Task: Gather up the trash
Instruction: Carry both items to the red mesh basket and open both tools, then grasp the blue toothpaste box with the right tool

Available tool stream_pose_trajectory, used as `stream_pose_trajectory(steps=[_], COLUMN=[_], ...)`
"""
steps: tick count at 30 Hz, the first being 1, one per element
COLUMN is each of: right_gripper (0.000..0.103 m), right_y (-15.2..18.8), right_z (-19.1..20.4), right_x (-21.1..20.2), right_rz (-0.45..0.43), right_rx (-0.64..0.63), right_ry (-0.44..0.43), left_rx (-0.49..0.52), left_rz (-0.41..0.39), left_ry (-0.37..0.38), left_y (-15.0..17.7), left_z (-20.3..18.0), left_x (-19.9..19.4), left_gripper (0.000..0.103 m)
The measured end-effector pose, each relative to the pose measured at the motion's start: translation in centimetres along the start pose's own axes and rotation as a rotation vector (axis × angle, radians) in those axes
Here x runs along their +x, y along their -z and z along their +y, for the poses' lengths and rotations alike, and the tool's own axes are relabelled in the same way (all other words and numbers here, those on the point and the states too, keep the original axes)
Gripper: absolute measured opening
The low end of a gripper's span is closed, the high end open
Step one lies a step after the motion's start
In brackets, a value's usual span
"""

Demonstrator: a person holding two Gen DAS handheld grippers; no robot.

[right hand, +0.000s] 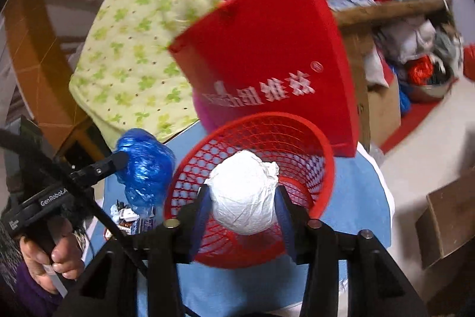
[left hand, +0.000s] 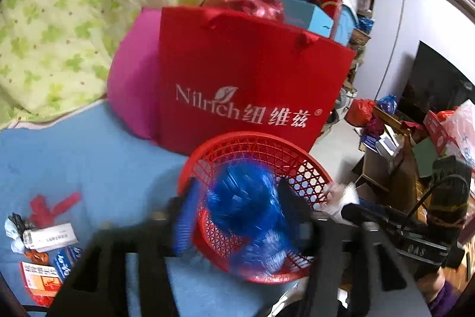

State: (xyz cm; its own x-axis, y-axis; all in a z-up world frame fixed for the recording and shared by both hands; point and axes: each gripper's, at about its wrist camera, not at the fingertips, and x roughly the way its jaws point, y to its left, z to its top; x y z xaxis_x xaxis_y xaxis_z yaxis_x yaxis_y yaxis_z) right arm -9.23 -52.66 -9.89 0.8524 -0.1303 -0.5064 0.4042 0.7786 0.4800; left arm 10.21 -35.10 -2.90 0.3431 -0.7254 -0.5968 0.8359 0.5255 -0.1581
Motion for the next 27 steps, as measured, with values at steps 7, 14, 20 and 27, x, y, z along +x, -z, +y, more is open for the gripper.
stream_pose_trajectory(steps=[7,14,20,27], right_gripper=[0.070,0.070,0.070,0.070], right_y=[0.0,1.4,4.7,8.9], right_z=[1.1,9.3,17.3,21.8], right_x=[0.0,-0.8,4.2,16.2], right_rz=[-0.045,-0.096,0.071,0.380], right_rx=[-0.023,-0.186,-0.268,-0.248], right_ry=[-0.045,-0.210,-0.343,-0.305], left_rx=[-0.006,-0.130,-0.294,-0.353], left_rz=[-0.058,-0.080,-0.020,0.001], left_ry=[-0.151,-0.542,-0.672,-0.603], left_y=[2.6,9.9,16.7,19.0], left_z=[4.7,16.3,23.2,25.2], left_x=[-4.2,-14.7,-18.9,-17.4], left_gripper=[0.060,0.064,0.064,0.064])
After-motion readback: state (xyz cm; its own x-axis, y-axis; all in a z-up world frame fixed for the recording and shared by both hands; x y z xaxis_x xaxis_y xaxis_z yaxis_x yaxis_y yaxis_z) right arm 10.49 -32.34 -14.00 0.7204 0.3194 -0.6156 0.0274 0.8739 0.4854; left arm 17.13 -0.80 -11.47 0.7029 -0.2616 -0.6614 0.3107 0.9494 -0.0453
